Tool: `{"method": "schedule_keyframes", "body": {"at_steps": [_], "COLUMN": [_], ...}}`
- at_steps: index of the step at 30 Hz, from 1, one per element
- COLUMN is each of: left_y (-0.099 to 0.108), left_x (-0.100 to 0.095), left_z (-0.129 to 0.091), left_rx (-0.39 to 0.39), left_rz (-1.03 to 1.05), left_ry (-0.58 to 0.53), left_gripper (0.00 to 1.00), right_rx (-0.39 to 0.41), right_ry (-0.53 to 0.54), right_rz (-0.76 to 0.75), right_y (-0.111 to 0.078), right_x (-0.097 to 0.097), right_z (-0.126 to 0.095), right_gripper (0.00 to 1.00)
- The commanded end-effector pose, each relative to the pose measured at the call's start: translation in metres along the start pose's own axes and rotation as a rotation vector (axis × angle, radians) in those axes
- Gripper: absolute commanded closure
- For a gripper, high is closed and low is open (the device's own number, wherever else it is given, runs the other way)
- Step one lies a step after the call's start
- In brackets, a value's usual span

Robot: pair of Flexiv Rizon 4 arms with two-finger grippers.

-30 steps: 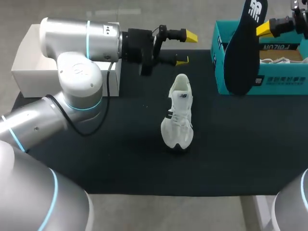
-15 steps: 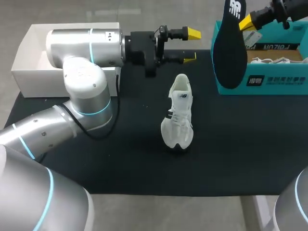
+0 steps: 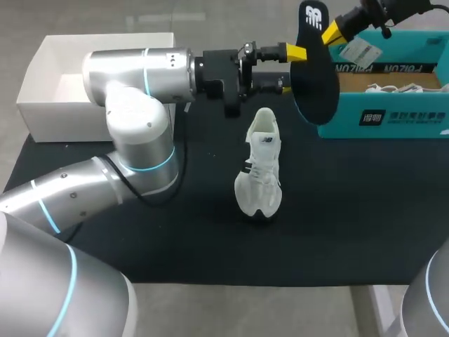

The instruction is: Take the shoe out of the shoebox, open the shoe tongue, remove and reinsert the insole, then place the shoe into the shoebox

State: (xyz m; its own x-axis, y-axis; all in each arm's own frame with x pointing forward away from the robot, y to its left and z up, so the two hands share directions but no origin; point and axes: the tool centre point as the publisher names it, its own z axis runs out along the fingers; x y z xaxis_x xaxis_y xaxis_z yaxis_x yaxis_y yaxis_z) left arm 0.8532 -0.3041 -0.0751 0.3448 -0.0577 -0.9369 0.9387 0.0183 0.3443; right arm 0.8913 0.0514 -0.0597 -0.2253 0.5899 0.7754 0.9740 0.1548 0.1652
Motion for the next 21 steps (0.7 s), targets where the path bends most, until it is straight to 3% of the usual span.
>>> {"method": "schedule_keyframes", "body": {"at_steps": [1,9,10,12,14,15,19,21], "left_y": [-0.002,-0.002,-0.002,-0.002,-0.002,-0.001,-0.001,0.000], "left_x": [0.006,0.021,0.022,0.025,0.026,0.027,0.029,0.030], "left_z": [0.006,0.008,0.008,0.009,0.009,0.010,0.010,0.011], "left_rx": [-0.015,-0.050,-0.057,-0.072,-0.079,-0.080,-0.086,-0.087], "left_rz": [-0.003,-0.004,-0.009,-0.017,-0.023,-0.025,-0.037,-0.042], "left_ry": [0.011,0.043,0.038,0.029,0.022,0.022,0.019,0.018], "left_gripper": [0.00,0.00,0.05,0.25,0.60,0.69,0.73,0.83], "right_rx": [0.203,0.240,0.239,0.239,0.238,0.236,0.218,0.208], "right_ry": [-0.006,-0.026,-0.027,-0.028,-0.028,-0.027,-0.020,-0.014], "right_rz": [0.023,0.076,0.078,0.080,0.084,0.086,0.096,0.101], "right_y": [0.015,0.016,0.016,0.015,0.014,0.014,0.013,0.013], "right_x": [-0.003,-0.014,-0.015,-0.015,-0.015,-0.015,-0.015,-0.015], "right_z": [0.008,0.016,0.017,0.018,0.019,0.020,0.020,0.021], "right_gripper": [1.00,1.00,1.00,1.00,1.00,1.00,1.00,1.00]}}
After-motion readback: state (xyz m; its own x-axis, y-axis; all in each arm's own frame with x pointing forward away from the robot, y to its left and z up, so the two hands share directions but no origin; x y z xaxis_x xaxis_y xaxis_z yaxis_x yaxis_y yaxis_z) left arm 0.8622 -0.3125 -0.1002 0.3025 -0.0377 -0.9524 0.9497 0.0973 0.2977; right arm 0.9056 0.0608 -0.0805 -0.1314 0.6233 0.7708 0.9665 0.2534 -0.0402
